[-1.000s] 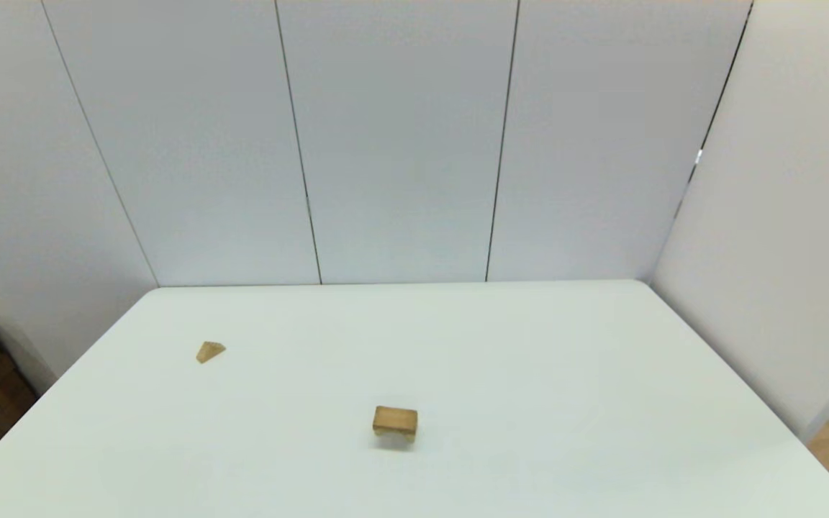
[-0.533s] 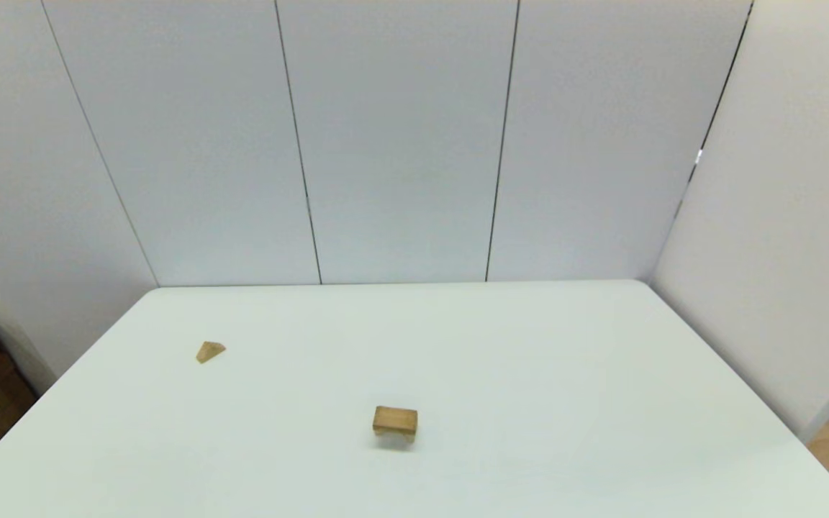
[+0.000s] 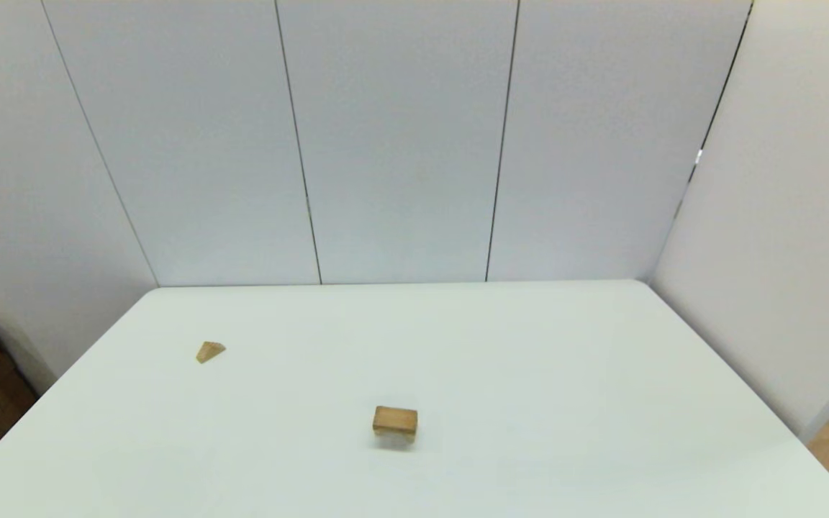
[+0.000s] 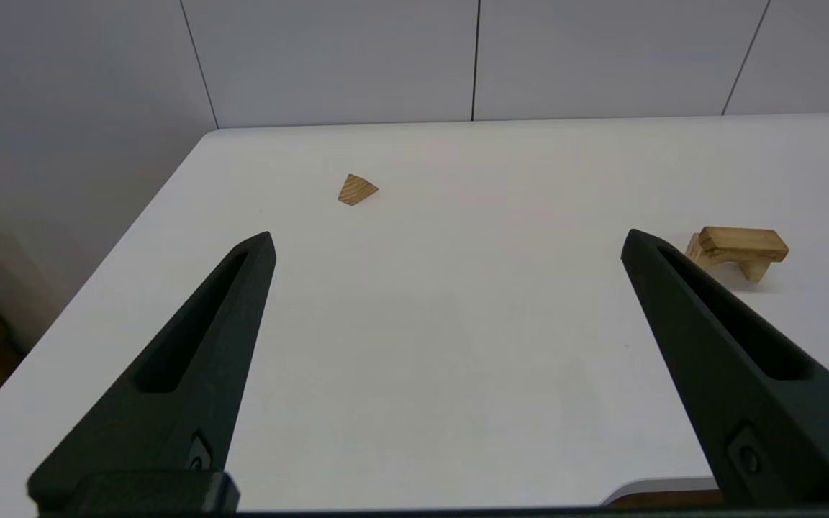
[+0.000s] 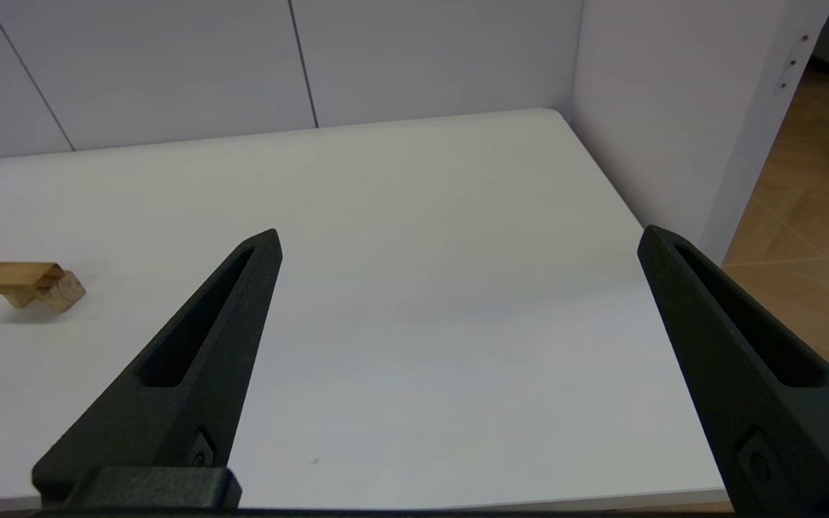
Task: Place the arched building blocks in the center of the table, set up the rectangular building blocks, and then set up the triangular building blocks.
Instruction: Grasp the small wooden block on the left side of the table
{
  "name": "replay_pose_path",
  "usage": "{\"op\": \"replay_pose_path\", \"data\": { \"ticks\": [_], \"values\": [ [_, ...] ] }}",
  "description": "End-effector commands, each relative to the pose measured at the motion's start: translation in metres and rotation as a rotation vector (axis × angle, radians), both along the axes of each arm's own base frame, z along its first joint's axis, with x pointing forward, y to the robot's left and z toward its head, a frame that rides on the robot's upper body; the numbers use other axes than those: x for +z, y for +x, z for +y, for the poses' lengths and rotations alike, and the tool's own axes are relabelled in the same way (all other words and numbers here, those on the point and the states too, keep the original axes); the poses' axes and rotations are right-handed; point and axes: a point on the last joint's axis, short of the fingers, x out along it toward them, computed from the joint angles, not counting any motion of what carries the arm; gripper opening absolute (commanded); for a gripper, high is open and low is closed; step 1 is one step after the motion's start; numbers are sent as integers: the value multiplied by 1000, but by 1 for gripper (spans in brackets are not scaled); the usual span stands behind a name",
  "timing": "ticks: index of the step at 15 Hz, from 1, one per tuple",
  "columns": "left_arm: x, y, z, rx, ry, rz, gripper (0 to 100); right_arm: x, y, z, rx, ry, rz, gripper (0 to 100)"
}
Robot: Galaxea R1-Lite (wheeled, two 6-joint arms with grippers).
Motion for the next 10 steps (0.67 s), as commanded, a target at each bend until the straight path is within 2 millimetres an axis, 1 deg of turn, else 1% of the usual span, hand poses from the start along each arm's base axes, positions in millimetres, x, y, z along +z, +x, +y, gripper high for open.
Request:
{"op": "replay_pose_path", "data": {
  "ticks": [1,10],
  "values": [
    [0,0,0,3,-15,-1,100,0,0,0,1,0,-1,100],
    [2,0,0,7,38,-9,100,0,0,0,1,0,-1,100]
  ]
}}
